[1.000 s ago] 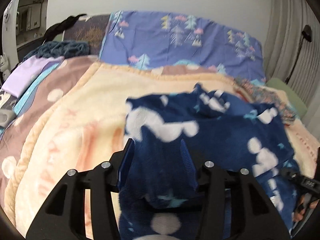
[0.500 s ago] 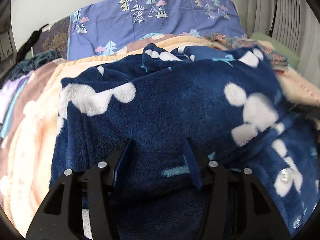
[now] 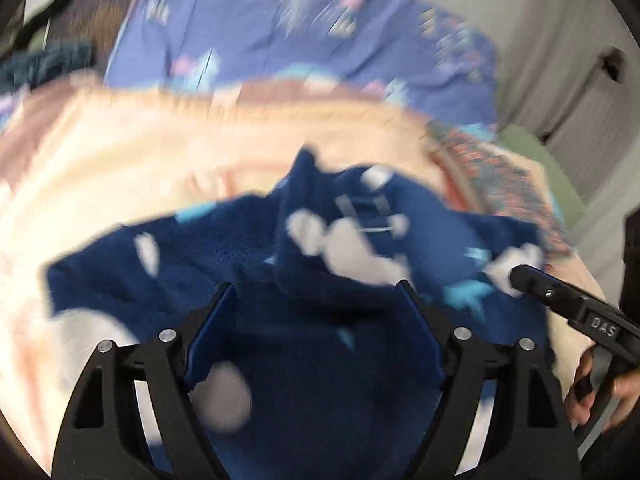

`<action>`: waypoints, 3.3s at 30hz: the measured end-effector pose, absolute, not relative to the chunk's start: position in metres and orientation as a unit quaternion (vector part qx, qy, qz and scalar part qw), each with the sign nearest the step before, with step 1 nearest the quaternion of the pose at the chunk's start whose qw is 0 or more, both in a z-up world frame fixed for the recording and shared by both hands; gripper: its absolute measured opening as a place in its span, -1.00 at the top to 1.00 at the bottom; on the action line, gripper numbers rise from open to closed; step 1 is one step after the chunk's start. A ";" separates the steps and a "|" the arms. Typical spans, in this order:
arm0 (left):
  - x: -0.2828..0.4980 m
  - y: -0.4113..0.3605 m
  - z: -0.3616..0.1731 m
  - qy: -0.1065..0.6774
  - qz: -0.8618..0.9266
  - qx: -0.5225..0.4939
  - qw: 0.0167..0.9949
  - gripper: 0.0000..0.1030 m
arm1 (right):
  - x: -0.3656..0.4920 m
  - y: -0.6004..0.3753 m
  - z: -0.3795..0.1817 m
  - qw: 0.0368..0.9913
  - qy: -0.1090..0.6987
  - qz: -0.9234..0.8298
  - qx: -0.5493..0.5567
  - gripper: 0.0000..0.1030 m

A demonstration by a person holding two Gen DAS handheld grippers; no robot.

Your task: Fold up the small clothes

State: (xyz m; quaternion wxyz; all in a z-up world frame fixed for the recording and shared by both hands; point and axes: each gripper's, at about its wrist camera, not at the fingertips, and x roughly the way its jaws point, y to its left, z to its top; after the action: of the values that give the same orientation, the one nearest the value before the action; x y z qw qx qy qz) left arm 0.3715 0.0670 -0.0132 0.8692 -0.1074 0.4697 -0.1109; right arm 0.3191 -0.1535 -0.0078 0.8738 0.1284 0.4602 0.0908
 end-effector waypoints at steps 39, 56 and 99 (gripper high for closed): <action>0.279 0.069 0.033 0.363 -0.081 0.024 0.928 -0.13 | 0.239 -0.148 -0.004 0.888 0.414 0.162 0.119 0.52; 0.008 0.192 -0.010 0.414 -0.077 -0.100 0.901 -0.44 | -0.056 -0.113 -0.033 0.723 0.527 0.417 0.160 0.34; -0.101 0.189 -0.026 0.417 -0.176 -0.193 0.870 0.79 | -0.098 -0.118 -0.018 0.734 0.497 0.423 0.188 0.86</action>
State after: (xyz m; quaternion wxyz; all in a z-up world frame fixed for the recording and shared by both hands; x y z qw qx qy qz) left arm -0.1008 0.1886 -0.0263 0.8704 -0.1931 0.4173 -0.1761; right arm -0.0983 -0.1180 -0.0184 0.7344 0.1883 0.4966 0.4227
